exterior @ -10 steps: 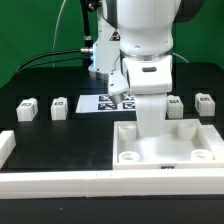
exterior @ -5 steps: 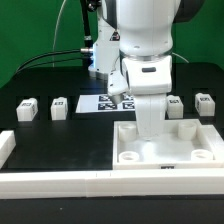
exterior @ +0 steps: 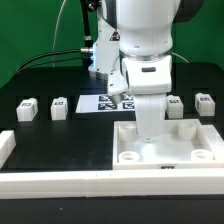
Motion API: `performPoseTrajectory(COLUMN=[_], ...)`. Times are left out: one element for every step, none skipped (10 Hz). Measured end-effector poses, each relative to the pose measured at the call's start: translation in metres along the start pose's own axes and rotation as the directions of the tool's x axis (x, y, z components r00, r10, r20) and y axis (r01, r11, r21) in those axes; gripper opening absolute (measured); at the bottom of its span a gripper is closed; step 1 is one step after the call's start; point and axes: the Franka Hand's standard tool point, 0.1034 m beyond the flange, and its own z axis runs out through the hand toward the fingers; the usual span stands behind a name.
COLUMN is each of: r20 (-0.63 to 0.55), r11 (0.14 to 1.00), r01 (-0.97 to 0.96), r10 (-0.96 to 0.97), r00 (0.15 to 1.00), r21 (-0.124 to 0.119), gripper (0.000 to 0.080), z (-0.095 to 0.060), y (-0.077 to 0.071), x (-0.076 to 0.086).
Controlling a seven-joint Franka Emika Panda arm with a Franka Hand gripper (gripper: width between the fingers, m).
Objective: Assemble one leg
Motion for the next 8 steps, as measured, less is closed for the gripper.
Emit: performPoseTrajectory(r20=[0.0,0.002,0.006,0.012,0.018,0.024,0.026,0.024], r11=[1.0,1.0,1.0,0.999,0.997,0.993,0.99,0.991], r01=[0.0,-0.001,-0.017,-0.036,-0.064,-0.097,-0.119,-0.118], r10=[0.0,0.001,0.017,0.036,0.065,0.099,0.121,0.12], r00=[1.0,1.0,1.0,0.999,0.998,0.995,0.992,0.992], r21=[-0.001,-0.005,-0.012,-0.023,-0.037,-0.06,-0.075,-0.067], gripper=[0.0649,0.0649,0.0649,0.0649,0.0649,0.0649,0.0649,0.0649], z=[-0.001,-0.003,-0.01,-0.019,-0.03,-0.045,-0.054,-0.048], y=[0.0,0.0,-0.003,-0.008,-0.012,-0.017,-0.018,-0.019], x=[0.0,0.0,0.001,0.0,0.0,-0.002,-0.002,-0.003])
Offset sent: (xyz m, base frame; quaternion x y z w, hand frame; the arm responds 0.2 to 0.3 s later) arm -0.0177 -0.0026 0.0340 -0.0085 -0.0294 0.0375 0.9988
